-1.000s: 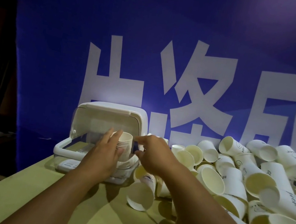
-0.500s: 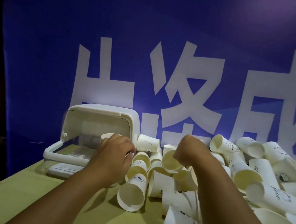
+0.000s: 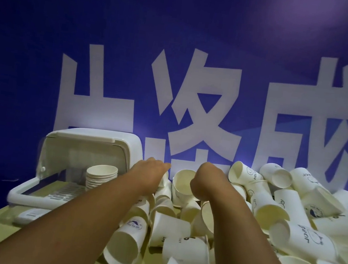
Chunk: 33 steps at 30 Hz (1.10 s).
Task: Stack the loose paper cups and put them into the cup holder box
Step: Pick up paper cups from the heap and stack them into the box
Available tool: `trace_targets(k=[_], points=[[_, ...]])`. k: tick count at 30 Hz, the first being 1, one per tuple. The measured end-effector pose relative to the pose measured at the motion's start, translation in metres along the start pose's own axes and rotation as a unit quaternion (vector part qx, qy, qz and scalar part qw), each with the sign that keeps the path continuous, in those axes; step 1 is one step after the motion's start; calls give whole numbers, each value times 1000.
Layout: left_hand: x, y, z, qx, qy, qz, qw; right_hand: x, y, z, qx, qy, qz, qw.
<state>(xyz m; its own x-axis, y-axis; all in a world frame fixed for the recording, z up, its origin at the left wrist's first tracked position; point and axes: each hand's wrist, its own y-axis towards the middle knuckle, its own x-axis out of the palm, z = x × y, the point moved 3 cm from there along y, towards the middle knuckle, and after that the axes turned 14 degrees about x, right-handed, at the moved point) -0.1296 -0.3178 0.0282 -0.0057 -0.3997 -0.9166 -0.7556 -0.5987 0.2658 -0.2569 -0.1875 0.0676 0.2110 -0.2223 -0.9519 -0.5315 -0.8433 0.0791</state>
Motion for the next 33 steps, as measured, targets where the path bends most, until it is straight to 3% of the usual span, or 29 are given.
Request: trace_targets(k=[10,17,22,27,33], points=[[15,11,-7,8,131,43,990,5,12,6,9,55,42,998],[-27,-30,2,-52,-10,212,976,0,7,3,21,165,69,984],[-51,-93,1,-83,-152,361,916,-17,-7,1,-34,249,66,966],[-57,-152,-16,-93,-200,460,860,-23,-22,-16,-76,283,61,954],[-35,-187,-35,-182,-375,532,737,-9,-37,-49,-120,350,71,926]])
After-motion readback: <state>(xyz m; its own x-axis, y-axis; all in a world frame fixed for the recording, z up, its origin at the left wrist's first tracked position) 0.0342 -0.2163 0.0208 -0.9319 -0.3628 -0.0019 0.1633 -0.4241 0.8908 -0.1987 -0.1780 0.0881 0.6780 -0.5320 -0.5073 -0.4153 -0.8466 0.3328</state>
